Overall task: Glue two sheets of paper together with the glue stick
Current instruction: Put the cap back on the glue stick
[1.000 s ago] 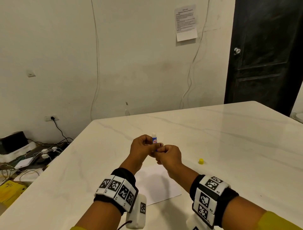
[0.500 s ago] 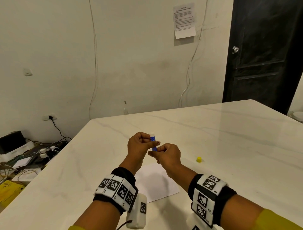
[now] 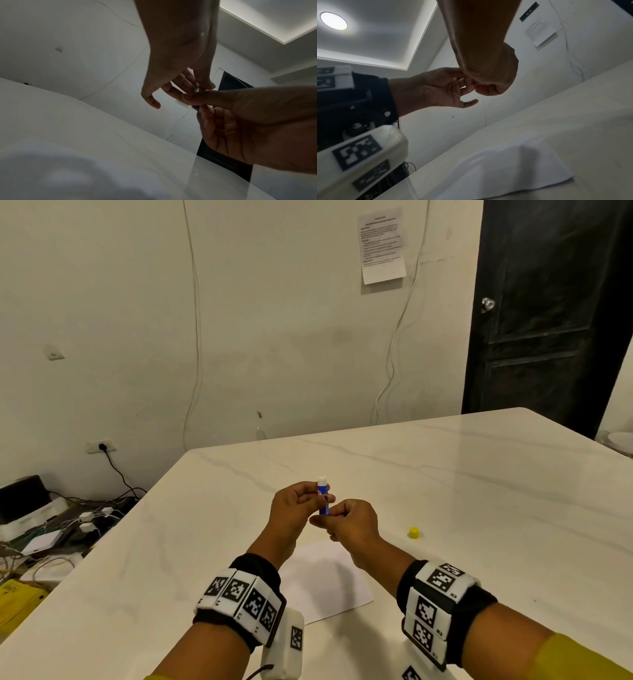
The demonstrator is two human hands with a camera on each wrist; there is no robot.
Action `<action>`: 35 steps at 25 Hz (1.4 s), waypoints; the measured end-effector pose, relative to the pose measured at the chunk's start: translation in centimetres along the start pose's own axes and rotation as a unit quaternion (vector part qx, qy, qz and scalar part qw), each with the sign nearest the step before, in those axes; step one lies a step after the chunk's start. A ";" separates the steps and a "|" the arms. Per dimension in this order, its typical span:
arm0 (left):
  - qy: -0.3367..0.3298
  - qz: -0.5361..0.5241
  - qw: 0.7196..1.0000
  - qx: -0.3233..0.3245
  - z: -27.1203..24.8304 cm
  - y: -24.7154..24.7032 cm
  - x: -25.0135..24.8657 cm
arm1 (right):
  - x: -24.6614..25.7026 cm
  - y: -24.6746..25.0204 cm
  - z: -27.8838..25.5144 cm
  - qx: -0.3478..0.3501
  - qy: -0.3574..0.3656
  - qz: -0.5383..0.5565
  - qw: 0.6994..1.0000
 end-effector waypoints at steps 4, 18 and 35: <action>0.009 0.001 0.990 -0.142 -0.3 1.5 0.1 | 0.1 0.0 -0.2 -0.038 0.036 -0.019 0.998; -0.005 -0.009 0.990 -0.140 -0.5 1.6 0.1 | 1.1 -0.4 0.2 -0.048 0.071 -0.045 0.995; -0.010 0.043 0.983 -0.180 -0.6 2.9 -0.1 | 1.8 -1.2 -0.4 -0.038 0.119 -0.110 0.986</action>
Point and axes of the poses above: each hand's wrist, its own z-axis towards the middle knuckle, its own y-axis out of the back of the hand, x = y × z, the point moved 10 cm from there along z, towards the middle knuckle, and after that the axes turned 14 degrees about z, right-handed, at the moved point
